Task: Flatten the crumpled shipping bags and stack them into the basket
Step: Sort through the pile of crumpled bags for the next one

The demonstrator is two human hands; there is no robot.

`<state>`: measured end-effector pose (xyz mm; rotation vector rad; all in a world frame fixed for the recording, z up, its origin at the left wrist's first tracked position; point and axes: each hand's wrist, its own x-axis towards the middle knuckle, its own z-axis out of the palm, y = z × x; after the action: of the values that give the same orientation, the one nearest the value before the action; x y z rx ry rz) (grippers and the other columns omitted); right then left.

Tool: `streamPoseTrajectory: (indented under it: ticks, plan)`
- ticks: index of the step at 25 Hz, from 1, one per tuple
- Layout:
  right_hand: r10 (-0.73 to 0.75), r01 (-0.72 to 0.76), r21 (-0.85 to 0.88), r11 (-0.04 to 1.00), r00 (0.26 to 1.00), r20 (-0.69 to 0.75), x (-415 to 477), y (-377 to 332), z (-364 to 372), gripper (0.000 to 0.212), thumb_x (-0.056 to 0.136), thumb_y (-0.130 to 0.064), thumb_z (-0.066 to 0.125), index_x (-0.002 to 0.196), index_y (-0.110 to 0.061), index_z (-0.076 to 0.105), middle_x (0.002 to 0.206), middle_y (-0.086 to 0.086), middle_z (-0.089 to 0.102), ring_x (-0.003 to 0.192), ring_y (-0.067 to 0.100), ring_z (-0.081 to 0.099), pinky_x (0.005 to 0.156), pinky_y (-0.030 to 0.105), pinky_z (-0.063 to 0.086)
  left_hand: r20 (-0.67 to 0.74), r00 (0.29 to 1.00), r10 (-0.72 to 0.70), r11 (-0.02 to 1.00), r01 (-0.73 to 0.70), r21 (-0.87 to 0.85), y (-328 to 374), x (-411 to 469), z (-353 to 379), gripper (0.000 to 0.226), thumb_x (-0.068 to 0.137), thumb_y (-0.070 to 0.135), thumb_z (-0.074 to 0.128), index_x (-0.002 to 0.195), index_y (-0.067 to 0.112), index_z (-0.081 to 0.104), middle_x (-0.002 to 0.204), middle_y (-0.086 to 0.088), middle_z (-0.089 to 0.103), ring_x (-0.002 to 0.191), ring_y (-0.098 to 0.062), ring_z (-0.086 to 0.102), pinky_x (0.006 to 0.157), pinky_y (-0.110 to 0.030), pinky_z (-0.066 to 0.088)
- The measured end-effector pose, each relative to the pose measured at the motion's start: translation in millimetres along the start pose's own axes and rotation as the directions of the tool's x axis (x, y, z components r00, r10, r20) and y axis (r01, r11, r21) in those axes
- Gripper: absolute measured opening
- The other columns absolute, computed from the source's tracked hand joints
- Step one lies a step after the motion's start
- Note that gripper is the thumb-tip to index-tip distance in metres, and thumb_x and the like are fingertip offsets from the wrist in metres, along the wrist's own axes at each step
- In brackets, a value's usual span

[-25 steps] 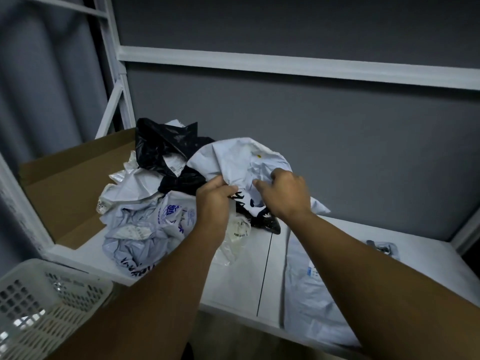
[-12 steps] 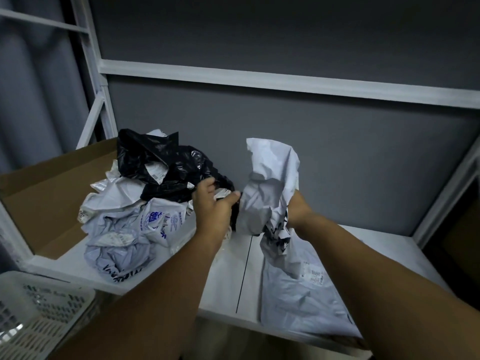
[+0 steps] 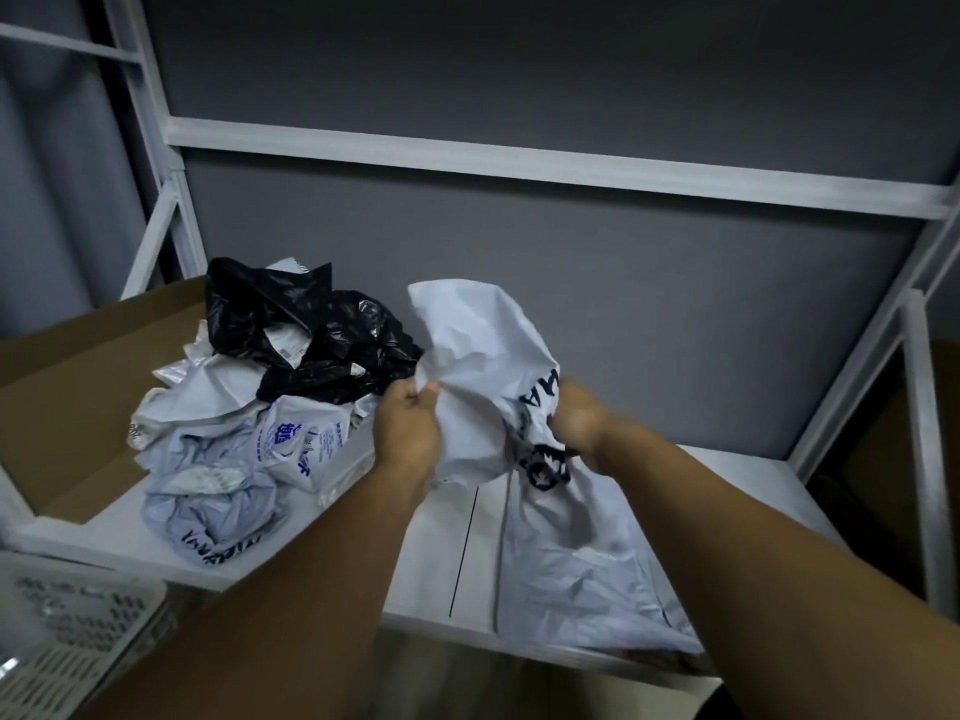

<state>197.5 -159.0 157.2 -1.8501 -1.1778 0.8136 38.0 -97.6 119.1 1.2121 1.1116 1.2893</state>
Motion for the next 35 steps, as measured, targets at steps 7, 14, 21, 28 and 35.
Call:
streamPoseTrajectory:
  ticks: [7, 14, 21, 28, 35]
  plan:
    - [0.255, 0.007, 0.5, 0.866, 0.853, -0.455, 11, 9, -51, 0.017, 0.098, -0.012, 0.052, 0.082, -0.008, 0.056, 0.078, 0.01, 0.058, 0.071, 0.028, 0.057, 0.065, 0.038, 0.053, -0.369, 0.926, -0.081, 0.971, 0.157, 0.18, -25, 9, -39, 0.024, 0.103, 0.015, 0.044, 0.117, -0.002, 0.054, 0.116, -0.024, 0.06, 0.107, -0.037, 0.057, 0.082, -0.035, 0.038]
    - [0.196, 0.113, 0.444, 0.889, 0.783, -0.59, 17, 16, -62, 0.018, 0.093, -0.021, 0.052, 0.078, -0.017, 0.044, 0.068, 0.001, 0.036, 0.063, 0.02, 0.033, 0.055, 0.028, 0.028, -0.168, 0.977, -0.129, 0.936, 0.176, 0.305, -20, 10, -44, 0.031, 0.086, 0.018, 0.064, 0.116, 0.009, 0.063, 0.109, -0.007, 0.063, 0.098, -0.03, 0.057, 0.083, -0.037, 0.044]
    - [0.11, 0.113, 0.42, 0.9, 0.875, -0.472, 14, 18, -55, 0.016, 0.092, -0.025, 0.063, 0.086, -0.01, 0.063, 0.076, 0.004, 0.052, 0.07, 0.019, 0.048, 0.064, 0.028, 0.042, -0.174, 0.983, 0.06, 0.998, -0.057, 0.024, 3, 3, -42, 0.031, 0.09, 0.039, 0.068, 0.096, 0.008, 0.066, 0.086, 0.002, 0.068, 0.083, -0.016, 0.063, 0.077, -0.027, 0.05]
    - [0.172, 0.072, 0.48, 0.875, 0.878, -0.446, 16, 40, -61, 0.025, 0.091, -0.025, 0.067, 0.076, -0.015, 0.049, 0.071, 0.008, 0.045, 0.064, 0.022, 0.045, 0.057, 0.03, 0.04, -0.308, 0.949, 0.072, 0.994, -0.042, 0.103, -12, 14, -60, 0.037, 0.095, 0.04, 0.06, 0.087, 0.004, 0.066, 0.083, -0.009, 0.062, 0.091, -0.034, 0.062, 0.08, -0.034, 0.045]
    - [0.197, -0.011, 0.669, 0.743, 0.959, -0.202, -2, 41, -72, 0.022, 0.094, -0.021, 0.066, 0.107, -0.004, 0.059, 0.106, 0.021, 0.069, 0.084, 0.031, 0.072, 0.074, 0.044, 0.06, -0.435, 0.893, -0.117, 0.992, 0.082, -0.098, -10, 24, -75, 0.049, 0.094, 0.047, 0.06, 0.116, 0.003, 0.065, 0.11, -0.01, 0.067, 0.105, -0.029, 0.064, 0.095, -0.037, 0.051]
